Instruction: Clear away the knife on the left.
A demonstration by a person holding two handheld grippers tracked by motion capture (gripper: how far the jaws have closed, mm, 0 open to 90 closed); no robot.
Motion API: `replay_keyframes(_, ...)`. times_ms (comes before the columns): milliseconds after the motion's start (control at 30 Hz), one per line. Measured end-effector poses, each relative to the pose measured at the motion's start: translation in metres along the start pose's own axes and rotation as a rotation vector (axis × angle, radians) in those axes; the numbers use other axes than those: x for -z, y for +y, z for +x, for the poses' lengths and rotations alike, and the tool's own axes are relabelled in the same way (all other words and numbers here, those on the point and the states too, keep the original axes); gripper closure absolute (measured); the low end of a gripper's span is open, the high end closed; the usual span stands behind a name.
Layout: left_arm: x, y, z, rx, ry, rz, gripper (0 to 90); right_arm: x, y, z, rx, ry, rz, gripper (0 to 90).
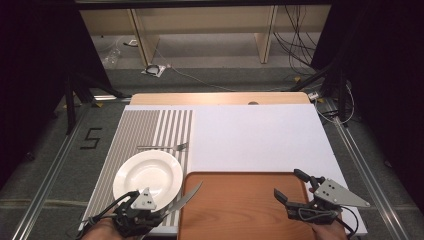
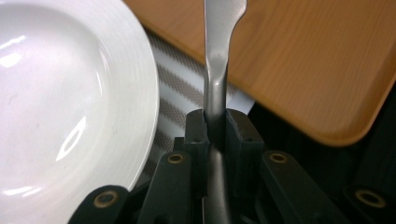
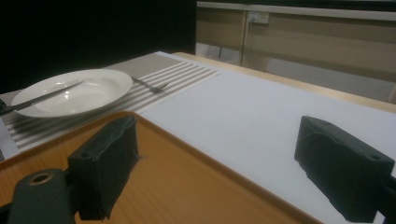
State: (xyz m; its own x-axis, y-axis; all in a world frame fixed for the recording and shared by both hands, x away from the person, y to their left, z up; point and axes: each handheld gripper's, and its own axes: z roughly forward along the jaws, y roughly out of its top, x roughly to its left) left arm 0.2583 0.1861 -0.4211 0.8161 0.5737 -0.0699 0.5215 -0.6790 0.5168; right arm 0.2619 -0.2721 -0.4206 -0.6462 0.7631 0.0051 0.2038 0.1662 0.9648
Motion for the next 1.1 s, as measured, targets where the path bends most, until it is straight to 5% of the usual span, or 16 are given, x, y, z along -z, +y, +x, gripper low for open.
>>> replay_keyframes(333,-0.009,0.016,-0.004,0.072,-0.016,-0.04,79.1,0.001,0.0,0.0,0.002,-0.005,-0.001,14.3)
replay_keyframes(433,-0.012,0.022,-0.006,0.091,-0.053,-0.05,79.1,0.001,0.0,0.0,0.001,-0.007,-0.001,14.3)
replay_keyframes(1100,-0.043,0.058,-0.029,0.068,-0.152,0.034,79.1,0.001,0.0,-0.001,0.002,-0.004,-0.008,14.3)
